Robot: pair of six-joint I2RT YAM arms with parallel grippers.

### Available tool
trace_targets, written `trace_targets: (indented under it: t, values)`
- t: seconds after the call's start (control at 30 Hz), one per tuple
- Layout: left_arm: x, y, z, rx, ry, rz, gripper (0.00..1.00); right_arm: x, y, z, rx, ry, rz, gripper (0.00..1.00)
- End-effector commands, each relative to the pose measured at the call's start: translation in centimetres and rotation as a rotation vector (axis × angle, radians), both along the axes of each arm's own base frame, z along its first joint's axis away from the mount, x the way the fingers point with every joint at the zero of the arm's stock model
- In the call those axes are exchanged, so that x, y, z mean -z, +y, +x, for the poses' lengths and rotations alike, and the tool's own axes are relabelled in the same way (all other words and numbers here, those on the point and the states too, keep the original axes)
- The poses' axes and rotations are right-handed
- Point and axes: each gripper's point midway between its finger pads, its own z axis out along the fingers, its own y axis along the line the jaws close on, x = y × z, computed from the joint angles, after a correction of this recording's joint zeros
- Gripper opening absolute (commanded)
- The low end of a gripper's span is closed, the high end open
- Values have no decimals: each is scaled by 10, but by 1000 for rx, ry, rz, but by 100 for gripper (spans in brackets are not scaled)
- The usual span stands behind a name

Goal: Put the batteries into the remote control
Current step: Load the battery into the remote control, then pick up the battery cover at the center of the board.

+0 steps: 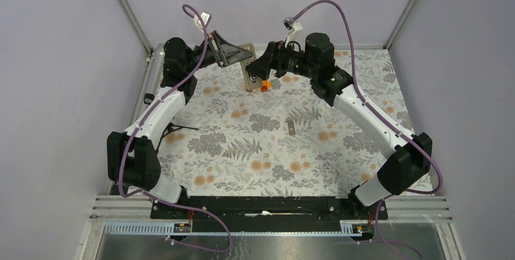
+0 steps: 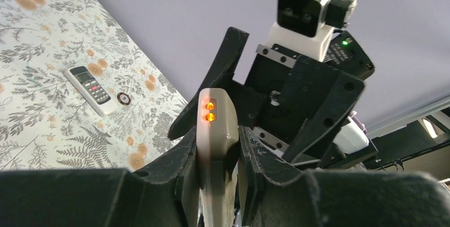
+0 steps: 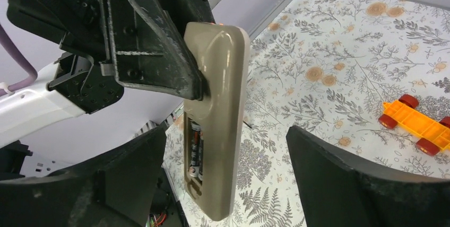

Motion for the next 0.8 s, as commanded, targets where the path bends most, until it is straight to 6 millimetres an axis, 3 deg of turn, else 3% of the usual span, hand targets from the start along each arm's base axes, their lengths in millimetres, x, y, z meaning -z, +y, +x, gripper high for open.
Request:
trace_targets:
  t: [0.0, 0.13, 0.23, 0.33, 0.43, 0.53, 0.67, 0.77]
  values:
    - [-19, 9, 5, -55, -84, 13, 0, -54, -10, -3, 27, -36, 104, 96]
    - [-11, 12, 10, -79, -81, 45, 0, -63, -28, -3, 50, -15, 137, 100]
    - [-7, 14, 12, -95, -75, 60, 0, -49, -43, 5, 117, 23, 106, 99]
    - [1, 19, 18, -133, -59, 87, 0, 12, -61, 13, 207, 127, -97, 89]
    - [13, 26, 26, -197, -34, 136, 0, 87, -92, 20, 339, 226, -359, 81]
    - [26, 35, 35, -277, -12, 188, 0, 162, -113, 1, 375, 326, -605, 81]
    - [32, 46, 41, -352, -3, 213, 0, 230, -123, -28, 383, 462, -770, 85]
    - [34, 50, 40, -372, -4, 218, 0, 260, -123, -36, 395, 535, -796, 83]
